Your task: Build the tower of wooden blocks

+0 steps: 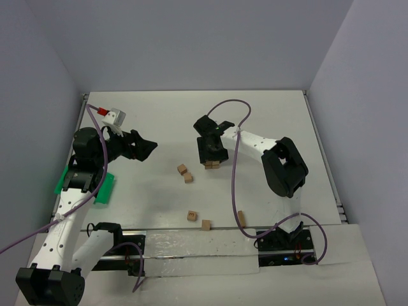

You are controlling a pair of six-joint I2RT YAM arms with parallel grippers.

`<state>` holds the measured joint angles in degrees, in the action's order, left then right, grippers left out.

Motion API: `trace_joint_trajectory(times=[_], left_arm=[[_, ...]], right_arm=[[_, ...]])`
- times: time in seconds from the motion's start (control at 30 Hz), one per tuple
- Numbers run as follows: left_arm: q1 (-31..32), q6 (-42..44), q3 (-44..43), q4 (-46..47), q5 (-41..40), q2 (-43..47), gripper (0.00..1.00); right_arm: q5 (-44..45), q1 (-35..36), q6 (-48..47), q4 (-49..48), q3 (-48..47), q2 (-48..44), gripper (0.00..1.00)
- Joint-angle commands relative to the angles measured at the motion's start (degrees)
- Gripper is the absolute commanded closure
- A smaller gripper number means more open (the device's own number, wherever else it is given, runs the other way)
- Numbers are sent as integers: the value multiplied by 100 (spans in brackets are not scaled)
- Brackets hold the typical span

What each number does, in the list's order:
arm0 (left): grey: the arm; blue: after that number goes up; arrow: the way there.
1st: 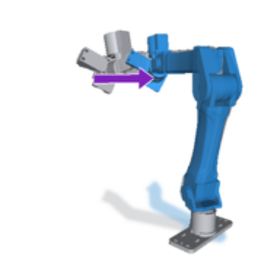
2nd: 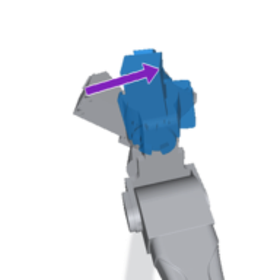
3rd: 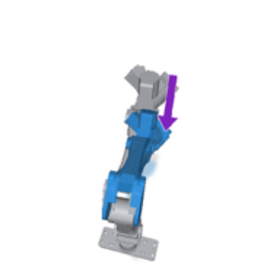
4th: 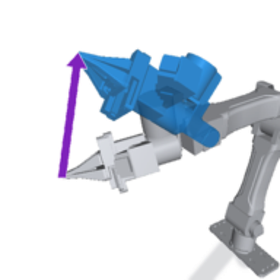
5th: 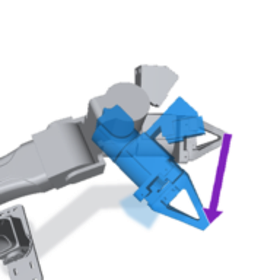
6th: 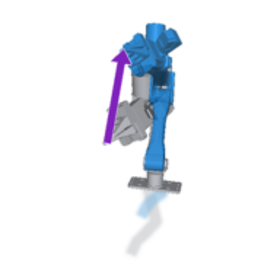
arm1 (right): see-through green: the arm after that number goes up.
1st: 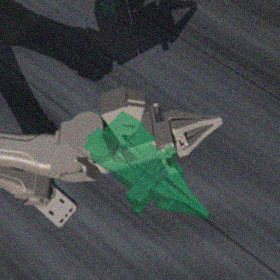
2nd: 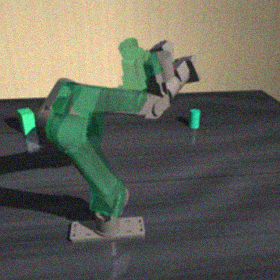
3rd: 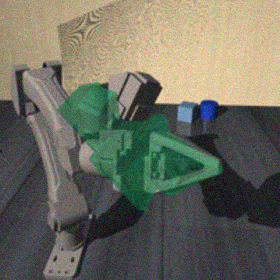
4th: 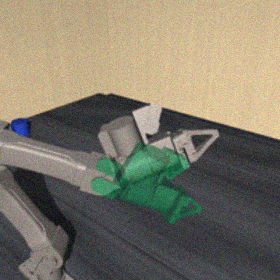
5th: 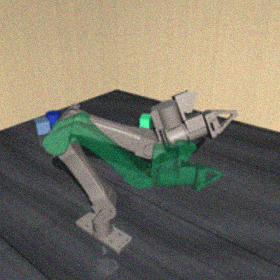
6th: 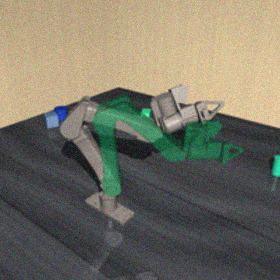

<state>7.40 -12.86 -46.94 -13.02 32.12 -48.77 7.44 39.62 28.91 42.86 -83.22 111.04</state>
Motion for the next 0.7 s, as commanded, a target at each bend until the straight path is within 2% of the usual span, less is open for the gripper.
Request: trace_joint_trajectory(times=[0.0,0.1,0.2,0.67], left_arm=[[-37,21,-105,246,162,8,1],[-44,29,-104,248,163,8,1],[-46,12,-87,256,163,26,1],[-54,24,-88,256,172,8,1]], right_arm=[[65,38,46,-129,-80,56,62],[32,29,53,-120,-80,58,61],[12,29,54,-129,-72,58,54],[20,29,50,-103,-72,88,52]])
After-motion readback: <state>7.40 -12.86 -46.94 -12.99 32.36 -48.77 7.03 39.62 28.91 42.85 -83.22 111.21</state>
